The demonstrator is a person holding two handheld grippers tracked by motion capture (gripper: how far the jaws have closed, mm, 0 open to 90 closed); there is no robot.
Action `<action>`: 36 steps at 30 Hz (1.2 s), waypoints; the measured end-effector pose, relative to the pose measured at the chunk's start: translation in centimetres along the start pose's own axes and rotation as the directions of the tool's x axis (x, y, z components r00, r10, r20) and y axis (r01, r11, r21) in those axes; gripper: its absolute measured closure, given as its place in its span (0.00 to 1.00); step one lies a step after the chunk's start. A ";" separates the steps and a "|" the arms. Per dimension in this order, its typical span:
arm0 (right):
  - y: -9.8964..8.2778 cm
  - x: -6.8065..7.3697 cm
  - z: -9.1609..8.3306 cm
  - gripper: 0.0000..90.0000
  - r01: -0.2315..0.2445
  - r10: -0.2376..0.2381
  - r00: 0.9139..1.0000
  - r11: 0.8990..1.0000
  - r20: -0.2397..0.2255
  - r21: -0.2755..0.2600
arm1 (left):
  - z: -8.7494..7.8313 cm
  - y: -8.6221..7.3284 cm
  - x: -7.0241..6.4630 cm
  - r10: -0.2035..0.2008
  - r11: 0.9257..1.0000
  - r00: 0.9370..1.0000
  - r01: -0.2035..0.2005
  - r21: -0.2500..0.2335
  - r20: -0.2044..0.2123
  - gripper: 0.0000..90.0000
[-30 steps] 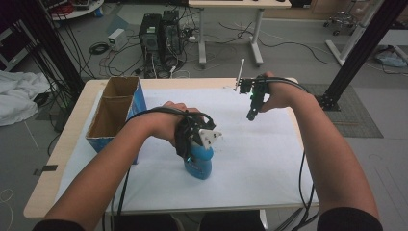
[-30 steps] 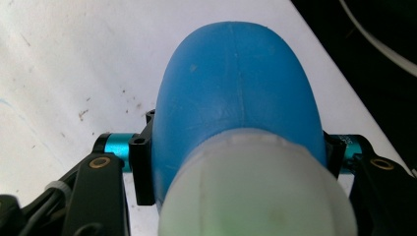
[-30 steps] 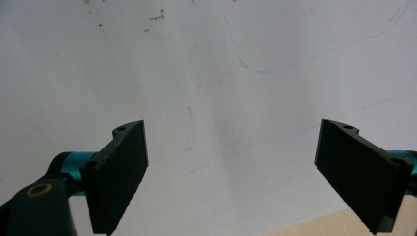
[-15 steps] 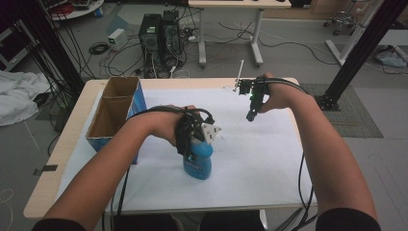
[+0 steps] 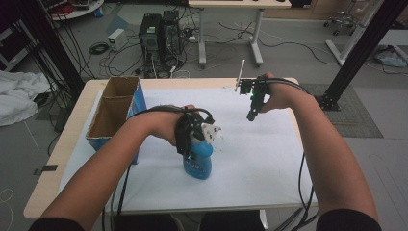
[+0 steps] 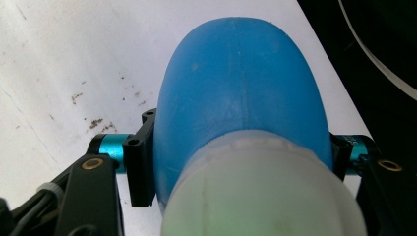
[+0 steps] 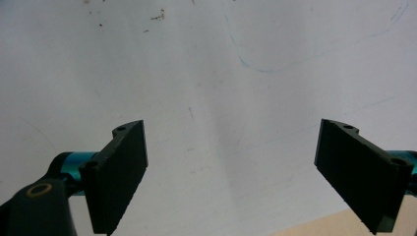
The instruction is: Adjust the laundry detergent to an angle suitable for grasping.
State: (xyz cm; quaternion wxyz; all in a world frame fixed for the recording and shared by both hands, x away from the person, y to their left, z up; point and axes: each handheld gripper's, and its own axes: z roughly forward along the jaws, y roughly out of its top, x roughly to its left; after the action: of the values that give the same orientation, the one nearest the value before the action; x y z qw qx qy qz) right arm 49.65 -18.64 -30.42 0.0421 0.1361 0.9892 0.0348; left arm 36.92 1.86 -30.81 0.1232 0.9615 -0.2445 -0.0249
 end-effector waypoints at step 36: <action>0.6 0.2 -0.1 0.13 0.005 -0.006 1.000 1.000 -0.005 -0.018 | -2.5 -1.1 -1.3 -0.118 0.993 0.991 0.119 0.012 -0.055 0.28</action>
State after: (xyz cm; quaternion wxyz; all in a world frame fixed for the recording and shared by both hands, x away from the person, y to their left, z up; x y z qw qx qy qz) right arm 49.61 -18.06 -30.32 0.0409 0.1330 0.9893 0.0440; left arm 36.56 4.01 -28.65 0.1205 0.9756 -0.1837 -0.0041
